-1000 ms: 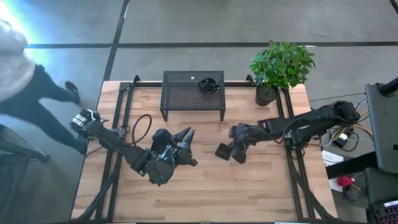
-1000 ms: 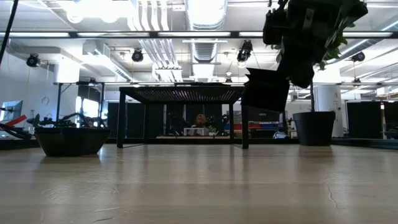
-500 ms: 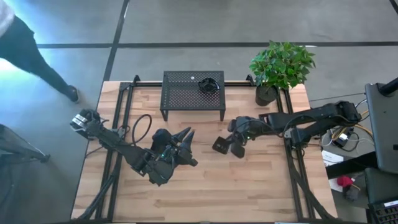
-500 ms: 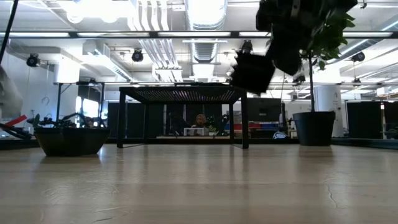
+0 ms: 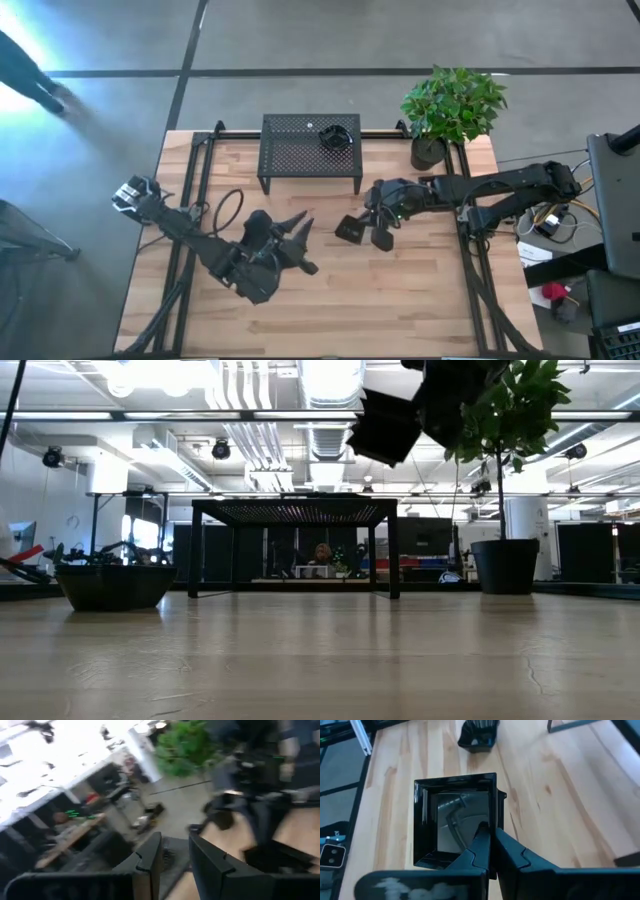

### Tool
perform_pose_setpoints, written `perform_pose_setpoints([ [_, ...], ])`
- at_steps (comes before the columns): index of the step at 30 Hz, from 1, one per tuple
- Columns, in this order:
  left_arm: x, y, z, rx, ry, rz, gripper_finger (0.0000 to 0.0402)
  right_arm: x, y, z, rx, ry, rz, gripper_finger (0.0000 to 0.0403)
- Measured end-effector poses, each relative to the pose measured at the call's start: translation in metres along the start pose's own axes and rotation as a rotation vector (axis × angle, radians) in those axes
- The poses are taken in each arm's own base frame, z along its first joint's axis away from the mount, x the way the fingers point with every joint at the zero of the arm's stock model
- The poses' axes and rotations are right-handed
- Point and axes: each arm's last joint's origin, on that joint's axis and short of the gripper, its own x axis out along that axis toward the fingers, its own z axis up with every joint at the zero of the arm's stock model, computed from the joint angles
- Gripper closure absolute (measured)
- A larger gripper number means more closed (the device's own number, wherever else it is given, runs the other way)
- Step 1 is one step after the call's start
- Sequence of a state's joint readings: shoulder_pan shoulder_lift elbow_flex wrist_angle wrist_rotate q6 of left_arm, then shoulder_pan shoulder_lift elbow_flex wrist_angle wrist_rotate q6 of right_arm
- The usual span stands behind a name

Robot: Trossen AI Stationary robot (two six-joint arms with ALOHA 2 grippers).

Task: Pick & Place Mini shaped plates
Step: Put the stacked black square plates on the shelf

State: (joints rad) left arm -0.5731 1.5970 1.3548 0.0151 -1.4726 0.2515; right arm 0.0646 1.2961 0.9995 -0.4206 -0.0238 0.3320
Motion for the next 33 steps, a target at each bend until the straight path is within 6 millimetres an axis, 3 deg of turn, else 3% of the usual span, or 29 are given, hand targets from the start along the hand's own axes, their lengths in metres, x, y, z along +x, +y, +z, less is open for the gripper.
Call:
perform_pose_setpoints([
  [4, -0.002, -0.005, -0.011, -0.080, 0.007, -0.197, 0.0307, -0.003, 0.001, 0.003, -0.026, -0.002, 0.001, 0.0392],
  [9, 0.001, -0.002, -0.023, -0.243, 0.152, -0.493, 0.0307, -0.004, 0.002, 0.005, -0.041, 0.003, 0.000, 0.0392],
  [21, 0.008, 0.000, -0.026, -0.266, 0.210, -0.538, 0.0307, -0.002, 0.001, 0.001, -0.050, 0.022, -0.007, 0.0392],
  [33, 0.040, 0.008, -0.029, -0.342, 0.293, -0.577, 0.0307, -0.004, 0.001, 0.004, -0.068, 0.014, -0.004, 0.0392],
])
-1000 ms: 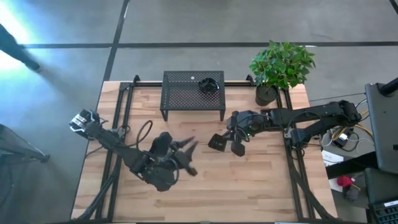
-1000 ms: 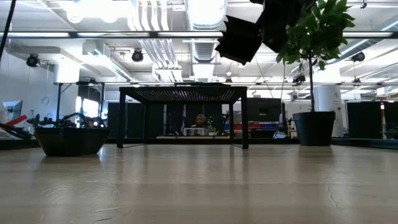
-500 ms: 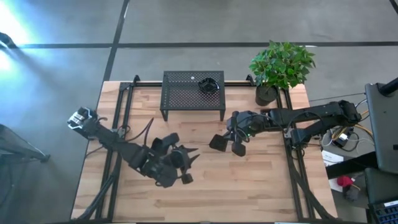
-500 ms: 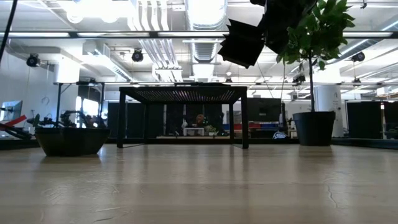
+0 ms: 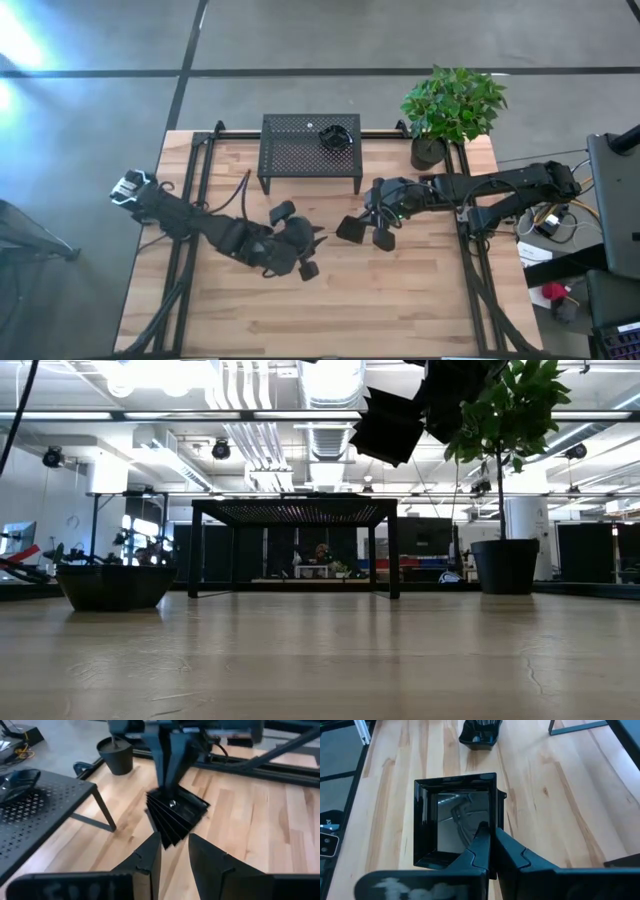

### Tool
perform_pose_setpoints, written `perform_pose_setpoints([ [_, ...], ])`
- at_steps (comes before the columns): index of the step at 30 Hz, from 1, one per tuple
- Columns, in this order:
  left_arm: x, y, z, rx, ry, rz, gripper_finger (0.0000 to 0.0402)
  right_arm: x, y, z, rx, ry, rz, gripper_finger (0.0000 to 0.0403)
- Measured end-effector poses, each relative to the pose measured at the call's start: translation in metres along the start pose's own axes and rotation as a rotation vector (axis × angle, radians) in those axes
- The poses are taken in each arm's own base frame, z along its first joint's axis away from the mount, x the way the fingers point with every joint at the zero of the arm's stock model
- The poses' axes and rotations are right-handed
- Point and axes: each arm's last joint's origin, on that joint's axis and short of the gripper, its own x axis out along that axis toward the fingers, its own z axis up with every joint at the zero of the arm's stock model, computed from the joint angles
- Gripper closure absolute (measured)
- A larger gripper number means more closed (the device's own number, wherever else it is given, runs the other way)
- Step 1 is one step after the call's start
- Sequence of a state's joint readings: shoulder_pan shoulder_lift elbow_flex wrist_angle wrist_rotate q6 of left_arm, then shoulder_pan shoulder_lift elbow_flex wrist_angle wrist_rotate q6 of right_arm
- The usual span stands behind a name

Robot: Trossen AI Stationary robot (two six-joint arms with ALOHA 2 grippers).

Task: Pick & Place Mini shaped plates
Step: Put the stacked black square plates on the shelf

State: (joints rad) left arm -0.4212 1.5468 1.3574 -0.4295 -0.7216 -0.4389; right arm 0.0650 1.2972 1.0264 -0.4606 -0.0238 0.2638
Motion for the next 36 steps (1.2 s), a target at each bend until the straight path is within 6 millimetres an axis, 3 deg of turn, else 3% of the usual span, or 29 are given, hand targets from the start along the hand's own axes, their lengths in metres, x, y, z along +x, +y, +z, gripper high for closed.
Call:
perform_pose_setpoints([
  [9, -0.004, 0.006, 0.005, -0.028, -0.009, -0.010, 0.0325, 0.000, 0.000, 0.000, -0.009, -0.001, 0.000, 0.0392],
  [16, 0.001, 0.010, 0.007, -0.068, 0.010, -0.031, 0.0290, 0.000, 0.000, 0.000, -0.027, -0.001, 0.001, 0.0392],
  [24, 0.013, 0.023, 0.011, -0.226, 0.050, -0.056, 0.0243, 0.000, 0.000, 0.001, -0.092, -0.010, 0.003, 0.0392],
  [36, 0.032, 0.042, 0.020, -0.328, 0.108, -0.152, 0.0239, 0.000, 0.001, 0.003, -0.294, -0.029, 0.007, 0.0392],
])
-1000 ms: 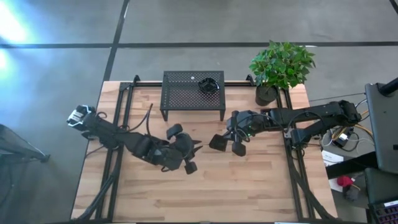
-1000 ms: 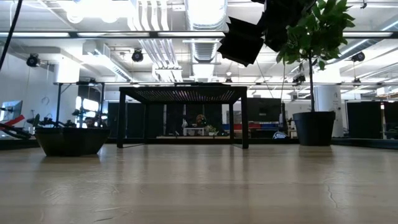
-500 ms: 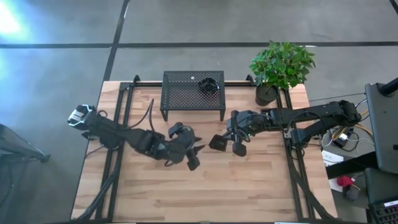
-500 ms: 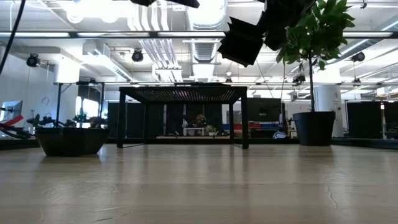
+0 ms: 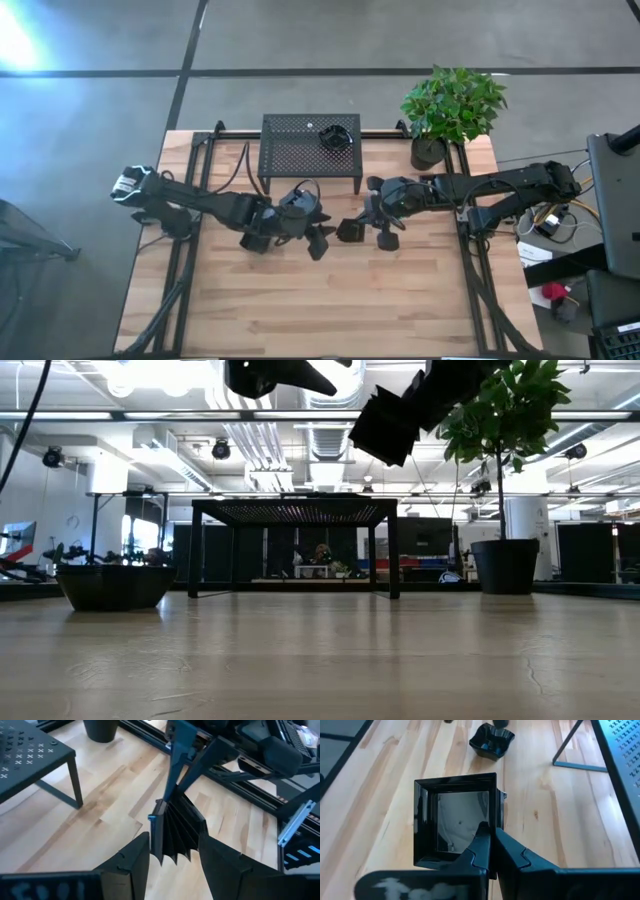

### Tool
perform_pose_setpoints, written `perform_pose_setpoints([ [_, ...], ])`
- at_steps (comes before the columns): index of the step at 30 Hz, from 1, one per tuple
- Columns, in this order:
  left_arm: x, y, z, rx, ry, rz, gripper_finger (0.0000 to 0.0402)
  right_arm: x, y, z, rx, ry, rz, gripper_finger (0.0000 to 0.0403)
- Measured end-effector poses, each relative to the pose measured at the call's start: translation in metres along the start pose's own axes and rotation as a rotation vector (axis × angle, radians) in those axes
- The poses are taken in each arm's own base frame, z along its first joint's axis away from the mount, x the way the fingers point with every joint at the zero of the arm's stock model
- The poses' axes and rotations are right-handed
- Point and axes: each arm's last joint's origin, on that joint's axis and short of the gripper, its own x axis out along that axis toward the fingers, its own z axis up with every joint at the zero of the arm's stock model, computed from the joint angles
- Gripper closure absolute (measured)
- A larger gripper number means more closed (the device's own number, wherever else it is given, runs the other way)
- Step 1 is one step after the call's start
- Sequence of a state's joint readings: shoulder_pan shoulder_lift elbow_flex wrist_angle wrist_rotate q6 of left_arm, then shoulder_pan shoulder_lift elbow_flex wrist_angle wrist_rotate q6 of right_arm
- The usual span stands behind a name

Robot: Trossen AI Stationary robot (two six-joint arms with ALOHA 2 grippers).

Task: Pick & Place Mini shaped plates
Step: Put the stacked black square plates on the shelf

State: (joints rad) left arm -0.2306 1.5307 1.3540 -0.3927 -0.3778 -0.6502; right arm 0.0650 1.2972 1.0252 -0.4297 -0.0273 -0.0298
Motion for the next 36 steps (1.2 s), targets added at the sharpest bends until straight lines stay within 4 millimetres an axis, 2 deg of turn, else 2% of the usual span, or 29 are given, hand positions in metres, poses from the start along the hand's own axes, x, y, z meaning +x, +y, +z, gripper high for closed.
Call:
perform_pose_setpoints([
  [9, 0.001, 0.000, -0.001, 0.032, -0.002, 0.003, 0.0239, -0.002, 0.000, 0.003, -0.054, -0.013, -0.001, 0.0392],
  [19, -0.001, 0.001, -0.003, 0.081, 0.044, -0.044, 0.0239, -0.020, -0.009, 0.030, 0.061, -0.098, -0.074, 0.0392],
  [23, -0.012, 0.001, 0.003, 0.111, 0.031, -0.074, 0.0239, -0.027, -0.014, 0.039, 0.048, -0.121, -0.090, 0.0392],
  [32, -0.050, 0.011, 0.015, 0.115, -0.006, -0.086, 0.0239, -0.029, -0.014, 0.040, -0.009, -0.104, -0.093, 0.0392],
  [36, -0.056, 0.013, 0.019, 0.107, -0.048, -0.054, 0.0239, -0.029, -0.014, 0.039, -0.059, -0.100, -0.093, 0.0392],
])
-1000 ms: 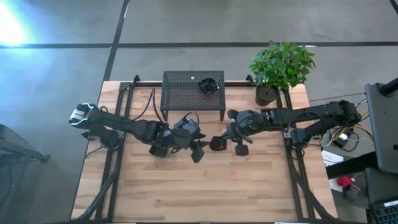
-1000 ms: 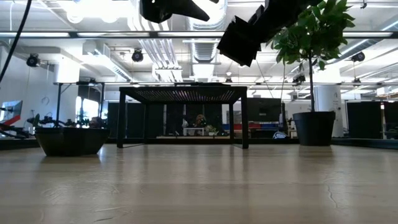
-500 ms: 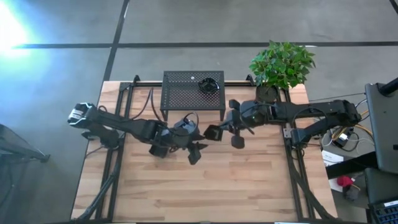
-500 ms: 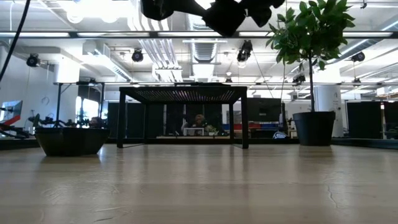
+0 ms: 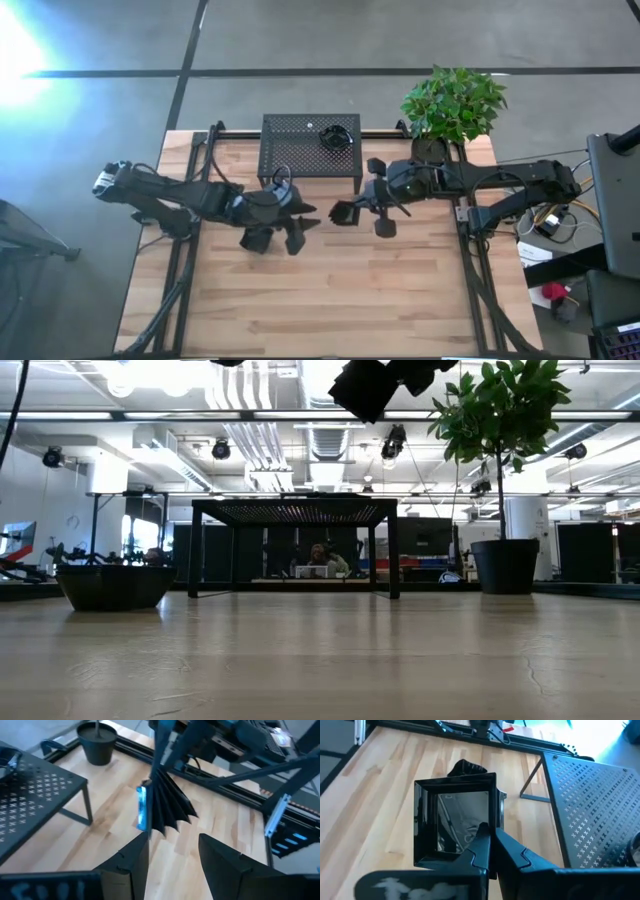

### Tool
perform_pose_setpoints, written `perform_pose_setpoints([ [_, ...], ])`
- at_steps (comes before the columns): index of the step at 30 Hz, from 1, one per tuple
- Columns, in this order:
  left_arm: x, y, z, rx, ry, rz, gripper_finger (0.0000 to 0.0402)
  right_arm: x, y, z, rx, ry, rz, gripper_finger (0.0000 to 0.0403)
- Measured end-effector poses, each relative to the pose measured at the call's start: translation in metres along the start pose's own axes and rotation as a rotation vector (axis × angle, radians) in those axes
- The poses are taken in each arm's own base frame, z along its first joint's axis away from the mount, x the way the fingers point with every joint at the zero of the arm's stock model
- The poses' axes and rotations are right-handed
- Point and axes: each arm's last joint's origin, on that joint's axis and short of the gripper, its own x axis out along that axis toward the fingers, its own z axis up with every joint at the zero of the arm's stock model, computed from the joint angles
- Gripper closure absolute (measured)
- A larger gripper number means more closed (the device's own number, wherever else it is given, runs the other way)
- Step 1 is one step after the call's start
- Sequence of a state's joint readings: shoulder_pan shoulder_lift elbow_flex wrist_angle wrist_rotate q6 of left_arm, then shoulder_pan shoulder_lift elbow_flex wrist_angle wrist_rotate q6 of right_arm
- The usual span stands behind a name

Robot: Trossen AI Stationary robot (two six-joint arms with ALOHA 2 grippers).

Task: Pick & Place Mini shaped plates
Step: Put the stacked black square plates on the shelf

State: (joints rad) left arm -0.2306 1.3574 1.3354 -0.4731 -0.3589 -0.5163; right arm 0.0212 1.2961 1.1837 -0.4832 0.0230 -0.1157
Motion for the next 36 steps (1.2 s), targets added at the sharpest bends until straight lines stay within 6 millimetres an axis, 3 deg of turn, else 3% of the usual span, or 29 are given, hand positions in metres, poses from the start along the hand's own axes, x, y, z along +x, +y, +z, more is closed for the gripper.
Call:
perform_pose_setpoints([
  [13, 0.023, -0.003, -0.004, 0.016, -0.028, 0.054, 0.0239, 0.001, 0.001, 0.003, -0.086, -0.057, 0.036, 0.0392],
  [24, 0.026, 0.000, 0.004, 0.034, -0.088, 0.044, 0.0239, 0.001, 0.006, 0.005, -0.112, -0.079, 0.077, 0.0392],
  [36, 0.036, -0.002, 0.003, 0.030, -0.083, 0.015, 0.0239, 0.015, 0.006, 0.002, -0.124, -0.044, 0.082, 0.0392],
])
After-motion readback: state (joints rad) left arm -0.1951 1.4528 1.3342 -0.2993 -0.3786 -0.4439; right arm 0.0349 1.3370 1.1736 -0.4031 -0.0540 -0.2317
